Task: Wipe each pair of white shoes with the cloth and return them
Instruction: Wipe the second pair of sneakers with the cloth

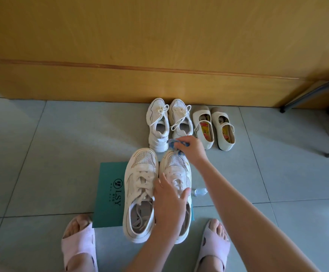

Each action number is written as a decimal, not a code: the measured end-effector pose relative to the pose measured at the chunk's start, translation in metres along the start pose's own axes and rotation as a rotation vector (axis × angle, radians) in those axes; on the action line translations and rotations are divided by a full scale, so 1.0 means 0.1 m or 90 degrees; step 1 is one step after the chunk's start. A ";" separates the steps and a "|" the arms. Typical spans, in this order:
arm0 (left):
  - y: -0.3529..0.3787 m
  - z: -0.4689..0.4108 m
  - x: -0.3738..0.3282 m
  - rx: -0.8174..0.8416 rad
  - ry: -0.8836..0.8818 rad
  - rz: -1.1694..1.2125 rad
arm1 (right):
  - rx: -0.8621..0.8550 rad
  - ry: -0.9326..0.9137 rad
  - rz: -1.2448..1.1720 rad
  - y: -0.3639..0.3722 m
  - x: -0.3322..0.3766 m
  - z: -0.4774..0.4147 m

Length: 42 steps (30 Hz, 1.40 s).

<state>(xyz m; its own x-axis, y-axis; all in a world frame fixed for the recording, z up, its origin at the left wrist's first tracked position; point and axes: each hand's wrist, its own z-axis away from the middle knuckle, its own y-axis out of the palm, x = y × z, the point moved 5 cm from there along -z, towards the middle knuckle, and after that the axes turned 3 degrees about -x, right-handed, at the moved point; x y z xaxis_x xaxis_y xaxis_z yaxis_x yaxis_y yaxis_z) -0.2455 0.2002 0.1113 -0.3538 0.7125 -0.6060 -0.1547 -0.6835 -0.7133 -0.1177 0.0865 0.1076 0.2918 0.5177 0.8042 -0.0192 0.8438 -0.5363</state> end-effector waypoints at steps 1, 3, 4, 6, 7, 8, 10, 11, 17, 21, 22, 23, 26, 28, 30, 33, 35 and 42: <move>0.01 -0.01 -0.01 -0.004 0.003 -0.022 | 0.025 0.004 0.016 0.06 -0.02 0.00; 0.05 -0.03 -0.02 -0.005 0.016 -0.050 | 0.036 0.007 0.047 0.12 -0.08 0.00; 0.06 -0.04 -0.02 -0.003 0.017 -0.061 | 0.036 0.000 0.060 0.13 -0.10 0.00; 0.08 -0.05 -0.01 -0.006 0.024 -0.083 | 0.036 -0.012 0.091 0.13 -0.13 -0.01; 0.08 -0.06 0.00 -0.007 0.029 -0.092 | 0.031 -0.015 0.099 0.12 -0.13 -0.02; 0.09 -0.07 0.01 -0.002 0.032 -0.106 | 0.024 -0.014 0.099 0.11 -0.14 -0.02; 0.09 -0.09 0.01 0.011 0.040 -0.125 | 0.004 -0.013 0.092 0.09 -0.16 0.01; 0.08 -0.09 0.01 0.010 0.042 -0.120 | -0.010 -0.014 0.086 0.08 -0.19 0.03; 0.05 -0.09 -0.01 -0.005 0.028 -0.075 | -0.119 0.040 0.026 -0.04 -0.51 0.26; 0.05 -0.09 -0.01 0.010 0.026 -0.063 | -0.152 0.057 0.005 -0.03 -0.62 0.40; 0.05 -0.09 -0.01 0.014 0.021 -0.053 | -0.156 0.060 0.004 -0.04 -0.64 0.42; 0.05 -0.09 -0.01 0.018 0.016 -0.048 | -0.159 0.060 0.008 -0.05 -0.65 0.45; 0.04 -0.11 -0.01 0.025 0.006 -0.041 | -0.147 0.061 0.032 -0.07 -0.71 0.52; 0.05 -0.11 0.00 0.027 0.005 -0.037 | -0.129 0.065 0.041 -0.10 -0.75 0.59; 0.05 -0.10 0.01 0.029 0.008 -0.029 | -0.102 0.071 0.031 -0.14 -0.76 0.68; 0.04 -0.10 0.02 0.026 0.012 -0.019 | -0.034 0.088 0.026 -0.21 -0.76 0.75; 0.02 -0.10 0.03 0.023 0.016 -0.014 | 0.014 0.107 0.035 -0.27 -0.76 0.74; 0.01 -0.09 0.04 0.022 0.039 -0.024 | -0.099 0.089 -0.010 -0.36 -0.46 0.32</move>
<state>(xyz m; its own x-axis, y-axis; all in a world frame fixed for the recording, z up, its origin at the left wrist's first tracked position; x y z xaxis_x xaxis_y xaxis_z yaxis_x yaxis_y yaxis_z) -0.2389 0.2035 0.1047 -0.2895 0.7458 -0.6000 -0.1990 -0.6601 -0.7244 -0.1613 0.0369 0.0981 0.4213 0.4710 0.7750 0.1316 0.8138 -0.5661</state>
